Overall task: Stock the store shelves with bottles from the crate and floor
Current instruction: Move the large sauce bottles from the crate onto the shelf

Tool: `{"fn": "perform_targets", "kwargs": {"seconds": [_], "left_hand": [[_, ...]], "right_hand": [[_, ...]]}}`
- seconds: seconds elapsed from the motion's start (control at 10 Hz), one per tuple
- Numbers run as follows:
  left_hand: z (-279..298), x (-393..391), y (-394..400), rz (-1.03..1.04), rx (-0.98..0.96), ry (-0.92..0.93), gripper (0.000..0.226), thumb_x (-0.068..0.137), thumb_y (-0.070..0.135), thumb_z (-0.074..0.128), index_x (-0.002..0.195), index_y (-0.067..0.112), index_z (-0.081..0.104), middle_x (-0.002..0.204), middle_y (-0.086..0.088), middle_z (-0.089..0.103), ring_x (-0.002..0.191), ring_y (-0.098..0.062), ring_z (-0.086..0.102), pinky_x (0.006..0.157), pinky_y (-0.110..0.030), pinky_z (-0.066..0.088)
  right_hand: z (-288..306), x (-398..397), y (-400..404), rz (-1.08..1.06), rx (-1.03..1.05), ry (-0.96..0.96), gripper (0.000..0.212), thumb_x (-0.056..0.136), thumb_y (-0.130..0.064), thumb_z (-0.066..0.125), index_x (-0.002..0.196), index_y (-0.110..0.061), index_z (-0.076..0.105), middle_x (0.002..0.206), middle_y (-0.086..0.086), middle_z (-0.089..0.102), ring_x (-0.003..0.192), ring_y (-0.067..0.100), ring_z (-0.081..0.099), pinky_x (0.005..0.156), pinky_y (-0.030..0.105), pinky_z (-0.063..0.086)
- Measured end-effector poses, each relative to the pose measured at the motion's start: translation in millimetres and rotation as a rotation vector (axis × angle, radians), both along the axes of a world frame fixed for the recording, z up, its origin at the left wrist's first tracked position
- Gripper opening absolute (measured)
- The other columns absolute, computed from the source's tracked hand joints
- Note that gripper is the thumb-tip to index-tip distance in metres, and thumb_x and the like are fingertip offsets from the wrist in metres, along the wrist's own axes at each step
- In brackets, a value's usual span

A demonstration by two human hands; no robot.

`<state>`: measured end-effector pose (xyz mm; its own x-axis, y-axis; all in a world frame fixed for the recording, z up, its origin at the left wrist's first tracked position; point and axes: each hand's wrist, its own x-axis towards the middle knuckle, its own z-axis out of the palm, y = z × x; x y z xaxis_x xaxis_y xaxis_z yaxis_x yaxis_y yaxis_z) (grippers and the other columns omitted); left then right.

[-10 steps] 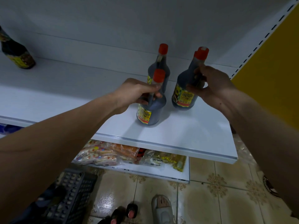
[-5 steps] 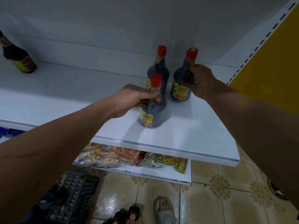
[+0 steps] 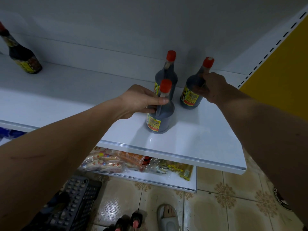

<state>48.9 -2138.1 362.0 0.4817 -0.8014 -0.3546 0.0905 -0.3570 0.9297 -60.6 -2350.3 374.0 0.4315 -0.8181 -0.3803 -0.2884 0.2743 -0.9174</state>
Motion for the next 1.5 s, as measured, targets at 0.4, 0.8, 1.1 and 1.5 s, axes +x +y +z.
{"fn": "perform_targets", "kwargs": {"seconds": [0.4, 0.8, 1.1, 1.5], "left_hand": [[10, -3, 12, 0.038, 0.009, -0.095, 0.027, 0.073, 0.031, 0.083, 0.088, 0.012, 0.073, 0.081, 0.001, 0.076, 0.078, -0.011, 0.072, 0.066, -0.023, 0.059], [3, 70, 135, 0.302, 0.171, -0.504, 0.040, 0.097, 0.046, 0.051, 0.106, 0.013, 0.071, 0.106, -0.005, 0.070, 0.095, -0.021, 0.061, 0.080, -0.029, 0.046], [-65, 115, 305, 0.552, 0.422, -0.443, 0.051, 0.097, 0.057, 0.036, 0.113, 0.023, 0.070, 0.112, -0.004, 0.068, 0.105, -0.023, 0.061, 0.090, -0.034, 0.049], [-214, 100, 506, 0.787, 0.728, -0.145, 0.047, 0.103, 0.045, 0.036, 0.101, 0.006, 0.062, 0.089, -0.011, 0.061, 0.074, -0.023, 0.055, 0.064, -0.030, 0.041]], "right_hand": [[42, 20, 51, -0.013, -0.772, 0.154, 0.009, 0.093, -0.011, 0.043, 0.097, -0.011, 0.051, 0.092, 0.005, 0.055, 0.087, 0.021, 0.055, 0.069, 0.029, 0.041], [74, 135, 208, 0.667, -0.695, -0.060, 0.011, 0.091, -0.016, 0.048, 0.092, -0.014, 0.059, 0.076, 0.004, 0.064, 0.051, 0.015, 0.058, 0.044, 0.026, 0.050], [-15, 194, 340, 1.042, -0.489, 0.033, 0.020, 0.094, -0.017, 0.050, 0.112, -0.013, 0.058, 0.094, 0.006, 0.054, 0.072, 0.023, 0.063, 0.063, 0.037, 0.055], [-198, 219, 525, 1.314, -0.146, 0.261, 0.009, 0.095, -0.014, 0.051, 0.102, -0.015, 0.056, 0.084, 0.005, 0.056, 0.066, 0.023, 0.061, 0.051, 0.028, 0.051]]}}
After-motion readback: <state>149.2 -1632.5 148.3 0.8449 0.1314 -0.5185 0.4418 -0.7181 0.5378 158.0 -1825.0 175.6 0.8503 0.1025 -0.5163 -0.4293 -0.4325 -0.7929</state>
